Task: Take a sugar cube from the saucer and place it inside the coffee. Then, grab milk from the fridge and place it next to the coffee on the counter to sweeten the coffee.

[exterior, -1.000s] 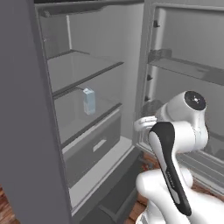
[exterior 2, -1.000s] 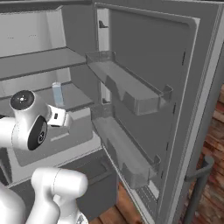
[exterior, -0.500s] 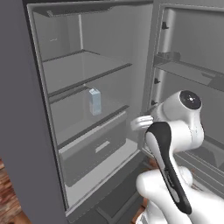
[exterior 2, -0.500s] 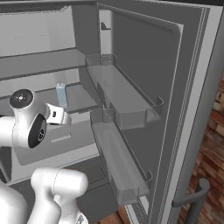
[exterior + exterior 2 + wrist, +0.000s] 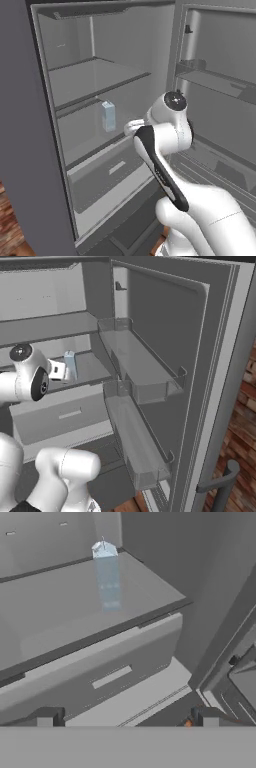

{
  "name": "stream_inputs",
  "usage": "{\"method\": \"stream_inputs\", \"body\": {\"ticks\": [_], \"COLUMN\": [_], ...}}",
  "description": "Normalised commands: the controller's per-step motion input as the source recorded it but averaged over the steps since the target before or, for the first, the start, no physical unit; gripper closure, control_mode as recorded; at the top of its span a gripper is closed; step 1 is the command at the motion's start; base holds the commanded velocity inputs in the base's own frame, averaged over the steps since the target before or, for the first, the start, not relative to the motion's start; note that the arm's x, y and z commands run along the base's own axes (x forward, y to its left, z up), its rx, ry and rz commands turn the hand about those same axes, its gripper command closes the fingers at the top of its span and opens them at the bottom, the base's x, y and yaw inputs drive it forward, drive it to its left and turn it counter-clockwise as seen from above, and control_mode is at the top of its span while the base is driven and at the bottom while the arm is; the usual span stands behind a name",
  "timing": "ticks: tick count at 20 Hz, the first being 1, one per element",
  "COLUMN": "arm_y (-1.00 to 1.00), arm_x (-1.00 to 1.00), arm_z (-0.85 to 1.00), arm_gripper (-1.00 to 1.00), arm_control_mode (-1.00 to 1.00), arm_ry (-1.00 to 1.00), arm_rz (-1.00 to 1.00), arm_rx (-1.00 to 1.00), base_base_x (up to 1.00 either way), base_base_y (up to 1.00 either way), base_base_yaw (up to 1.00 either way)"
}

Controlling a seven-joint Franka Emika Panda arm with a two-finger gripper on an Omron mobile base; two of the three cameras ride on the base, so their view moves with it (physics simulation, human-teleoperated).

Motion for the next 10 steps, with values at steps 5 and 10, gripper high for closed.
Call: {"method": "stream_inputs", "body": {"ticks": [5, 10], "arm_y": [0.00, 0.25], "arm_x": [0.38, 0.58], "arm_z": [-0.18, -0.02], "arm_gripper": [-1.00, -1.00], "arm_control_mode": [-1.00, -1.00], "arm_ry": [0.00, -0.05], "arm_rz": [0.21, 0.06], "arm_rx": [0.00, 0.00], "base_base_x": [0.00, 0.00], "base_base_y": [0.00, 0.00], "base_base_yaw": [0.00, 0.00]}}
